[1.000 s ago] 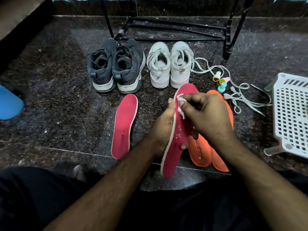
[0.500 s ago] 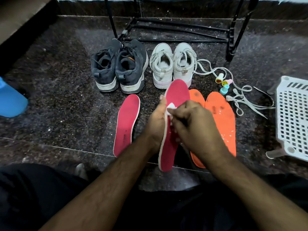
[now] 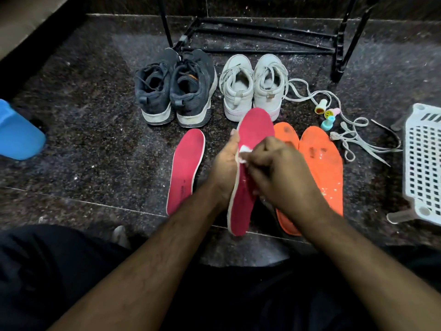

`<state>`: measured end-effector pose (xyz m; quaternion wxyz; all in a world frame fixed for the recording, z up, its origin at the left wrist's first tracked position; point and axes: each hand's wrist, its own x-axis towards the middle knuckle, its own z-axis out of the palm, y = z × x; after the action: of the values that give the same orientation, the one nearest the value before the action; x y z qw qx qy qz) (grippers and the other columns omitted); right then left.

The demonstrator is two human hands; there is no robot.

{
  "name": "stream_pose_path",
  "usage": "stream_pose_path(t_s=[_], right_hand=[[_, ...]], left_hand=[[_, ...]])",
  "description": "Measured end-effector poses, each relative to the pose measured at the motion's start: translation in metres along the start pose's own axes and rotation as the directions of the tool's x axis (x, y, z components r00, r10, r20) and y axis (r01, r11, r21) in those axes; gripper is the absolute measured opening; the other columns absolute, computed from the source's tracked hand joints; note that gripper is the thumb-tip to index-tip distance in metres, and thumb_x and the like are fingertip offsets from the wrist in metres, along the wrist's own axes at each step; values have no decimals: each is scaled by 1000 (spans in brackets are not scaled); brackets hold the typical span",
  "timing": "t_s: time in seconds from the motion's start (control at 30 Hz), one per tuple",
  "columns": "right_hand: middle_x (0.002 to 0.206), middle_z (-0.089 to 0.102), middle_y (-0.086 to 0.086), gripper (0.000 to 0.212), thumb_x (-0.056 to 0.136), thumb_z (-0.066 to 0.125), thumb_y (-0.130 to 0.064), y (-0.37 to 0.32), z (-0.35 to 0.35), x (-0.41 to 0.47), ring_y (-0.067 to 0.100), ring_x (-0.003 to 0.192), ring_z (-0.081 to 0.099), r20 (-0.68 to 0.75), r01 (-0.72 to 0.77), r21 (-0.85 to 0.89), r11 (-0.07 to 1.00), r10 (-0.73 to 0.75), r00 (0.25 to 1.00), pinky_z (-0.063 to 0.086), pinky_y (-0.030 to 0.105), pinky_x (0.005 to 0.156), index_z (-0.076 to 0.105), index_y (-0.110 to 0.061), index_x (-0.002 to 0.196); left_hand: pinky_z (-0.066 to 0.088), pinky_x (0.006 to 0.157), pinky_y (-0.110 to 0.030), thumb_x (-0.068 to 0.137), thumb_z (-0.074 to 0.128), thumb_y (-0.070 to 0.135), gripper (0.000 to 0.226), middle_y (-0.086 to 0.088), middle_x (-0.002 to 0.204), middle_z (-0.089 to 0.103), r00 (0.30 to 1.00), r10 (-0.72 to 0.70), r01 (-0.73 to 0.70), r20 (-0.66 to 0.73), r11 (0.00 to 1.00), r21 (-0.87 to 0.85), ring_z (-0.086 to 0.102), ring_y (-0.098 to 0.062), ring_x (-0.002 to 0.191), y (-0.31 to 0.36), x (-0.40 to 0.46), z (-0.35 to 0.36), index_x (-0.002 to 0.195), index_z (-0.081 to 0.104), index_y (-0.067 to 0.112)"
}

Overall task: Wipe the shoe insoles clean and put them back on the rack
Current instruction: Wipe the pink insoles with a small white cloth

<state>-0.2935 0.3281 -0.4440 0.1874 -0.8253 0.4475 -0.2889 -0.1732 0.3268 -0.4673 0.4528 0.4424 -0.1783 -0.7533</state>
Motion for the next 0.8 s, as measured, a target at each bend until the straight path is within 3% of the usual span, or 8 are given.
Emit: stream_pose_path(t_s=[0.07,0.13,0.27,0.33,0.4,0.47,0.53,0.8], right_hand=[[87,62,6,18,86,67,-11,15,-8,10,22,79,62,-77,-57,-35,998,54,996,39,21,74,79,-13,99],[91,65,3,20,87,69,-12,21,-15,15,16,85,64,-105,-143,40,989,147,984,41,15,78,78,-18,103],[90,64,2,12,92,68,-16,15,-18,16,0,66,60,-88,-250,351,902,298,951,46,10,54,76,-21,98],[92,67,8,13,94,64,-12,16,-20,17,1,61,60,-109,-265,437,859,343,933,46,12,54,73,-20,95],[91,70,17,12,95,60,-7,18,-20,18,5,56,64,-90,-303,519,800,403,911,50,18,52,71,-11,100],[82,71,19,13,96,57,-7,18,-19,17,19,59,71,-62,-323,579,749,435,898,59,36,53,68,-9,102],[76,72,13,14,95,56,-12,20,-20,18,29,59,72,-64,-331,577,747,445,893,59,47,54,68,-15,100],[83,72,-10,11,94,61,-19,29,-26,19,-4,72,66,-141,-252,250,935,293,946,47,12,68,70,-20,101]], left_hand=[[47,37,-27,100,17,66,71,-9,62,66,997,-21,17,79,998,59,62,-20,43,-6,-1,7,100,65,14],[42,31,-25,102,13,63,71,-10,58,64,995,-11,5,100,998,63,60,-20,40,-6,-2,11,99,62,13],[45,35,-26,102,16,61,66,-10,75,67,997,24,-21,79,999,-39,66,-27,54,6,3,1,105,62,13],[46,40,-25,101,19,58,62,-9,81,68,998,57,-54,39,996,-65,67,-28,60,9,5,-3,107,63,14],[46,45,-26,101,24,54,57,-9,85,69,996,90,-90,5,993,-71,68,-28,66,11,4,0,111,62,12],[49,52,-29,102,32,47,51,-10,85,71,993,115,-115,-14,993,-32,70,-24,71,11,0,6,117,60,7],[51,62,-28,102,36,40,47,-10,86,72,994,110,-110,-8,994,-14,72,-21,76,9,-3,10,123,58,4],[59,64,-36,102,35,53,61,-12,110,72,996,82,-82,-45,997,-11,70,-29,97,8,-4,10,135,58,6]])
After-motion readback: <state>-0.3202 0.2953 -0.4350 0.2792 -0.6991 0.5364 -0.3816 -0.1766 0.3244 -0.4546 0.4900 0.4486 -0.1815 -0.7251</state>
